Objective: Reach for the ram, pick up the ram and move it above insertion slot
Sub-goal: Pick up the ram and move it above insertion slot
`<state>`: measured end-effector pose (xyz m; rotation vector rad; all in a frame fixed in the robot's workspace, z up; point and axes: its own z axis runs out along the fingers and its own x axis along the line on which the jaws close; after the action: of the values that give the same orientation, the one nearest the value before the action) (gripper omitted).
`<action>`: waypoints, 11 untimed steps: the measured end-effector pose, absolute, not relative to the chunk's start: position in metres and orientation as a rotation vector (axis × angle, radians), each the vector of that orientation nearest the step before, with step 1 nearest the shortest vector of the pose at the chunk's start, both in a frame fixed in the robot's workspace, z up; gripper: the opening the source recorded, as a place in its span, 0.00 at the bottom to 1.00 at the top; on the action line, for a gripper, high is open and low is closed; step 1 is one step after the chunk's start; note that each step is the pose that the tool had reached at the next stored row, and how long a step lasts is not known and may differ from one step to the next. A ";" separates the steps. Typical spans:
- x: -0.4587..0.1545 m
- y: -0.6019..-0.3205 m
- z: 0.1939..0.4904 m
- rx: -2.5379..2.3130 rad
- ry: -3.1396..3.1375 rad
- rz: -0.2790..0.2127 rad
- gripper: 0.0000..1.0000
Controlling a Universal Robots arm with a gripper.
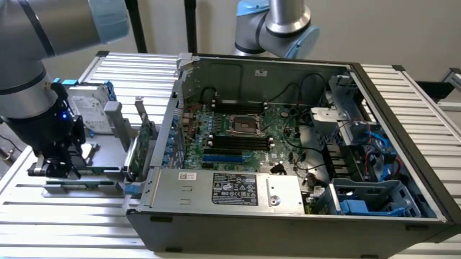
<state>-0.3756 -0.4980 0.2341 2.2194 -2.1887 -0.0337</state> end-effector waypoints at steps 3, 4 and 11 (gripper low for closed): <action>-0.376 -0.499 0.231 2.219 -2.188 -0.034 0.36; -0.376 -0.499 0.230 2.219 -2.188 -0.035 0.36; -0.376 -0.501 0.222 2.218 -2.187 -0.036 0.36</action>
<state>-0.3756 -0.5006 0.2224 2.2180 -2.1873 -0.0360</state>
